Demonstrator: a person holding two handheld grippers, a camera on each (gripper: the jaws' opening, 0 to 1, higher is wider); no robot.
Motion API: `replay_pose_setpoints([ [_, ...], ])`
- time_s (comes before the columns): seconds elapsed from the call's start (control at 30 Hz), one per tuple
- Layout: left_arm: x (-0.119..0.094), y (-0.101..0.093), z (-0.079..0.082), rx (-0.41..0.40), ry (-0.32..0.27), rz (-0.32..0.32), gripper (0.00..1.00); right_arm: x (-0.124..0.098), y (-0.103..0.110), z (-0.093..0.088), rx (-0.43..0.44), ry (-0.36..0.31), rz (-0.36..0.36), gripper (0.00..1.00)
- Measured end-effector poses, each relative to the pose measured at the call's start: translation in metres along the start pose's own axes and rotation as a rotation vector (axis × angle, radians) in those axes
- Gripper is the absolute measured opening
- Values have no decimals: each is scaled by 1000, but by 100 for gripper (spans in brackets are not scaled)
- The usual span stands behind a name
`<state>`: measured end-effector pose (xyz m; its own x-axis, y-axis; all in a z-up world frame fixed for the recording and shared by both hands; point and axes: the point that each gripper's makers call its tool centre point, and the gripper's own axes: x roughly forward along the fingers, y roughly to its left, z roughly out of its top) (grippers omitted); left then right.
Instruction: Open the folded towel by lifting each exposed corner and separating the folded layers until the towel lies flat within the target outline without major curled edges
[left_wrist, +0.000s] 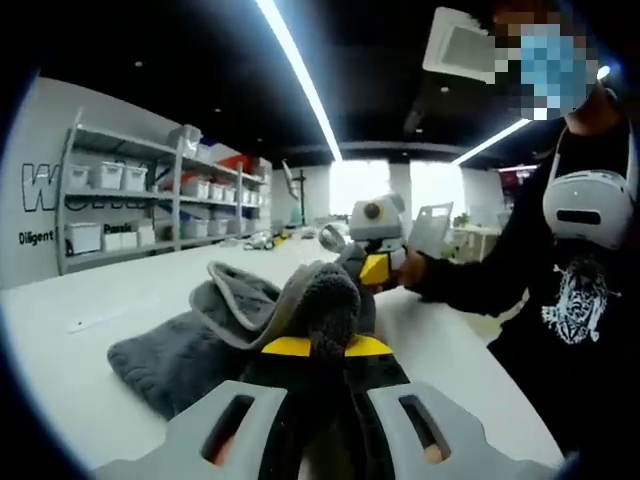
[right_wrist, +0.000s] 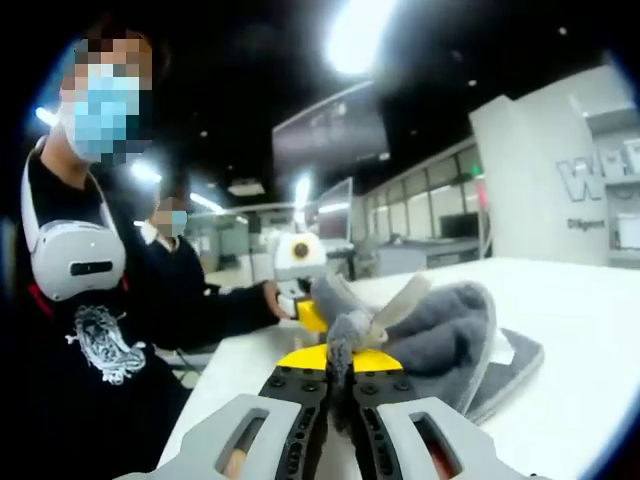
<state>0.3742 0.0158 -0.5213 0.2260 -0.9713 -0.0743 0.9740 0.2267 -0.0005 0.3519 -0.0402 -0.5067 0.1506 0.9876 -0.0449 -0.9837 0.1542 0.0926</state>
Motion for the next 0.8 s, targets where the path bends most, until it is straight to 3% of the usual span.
replay_pose_setpoints([
  [0.27,-3,-4,-6,19,22,-10,5,2,11,-6,-24,15,26,0],
  [0.8,-6,-22,-26,38,95,-52,5,2,26,-32,-33,112,97,1],
])
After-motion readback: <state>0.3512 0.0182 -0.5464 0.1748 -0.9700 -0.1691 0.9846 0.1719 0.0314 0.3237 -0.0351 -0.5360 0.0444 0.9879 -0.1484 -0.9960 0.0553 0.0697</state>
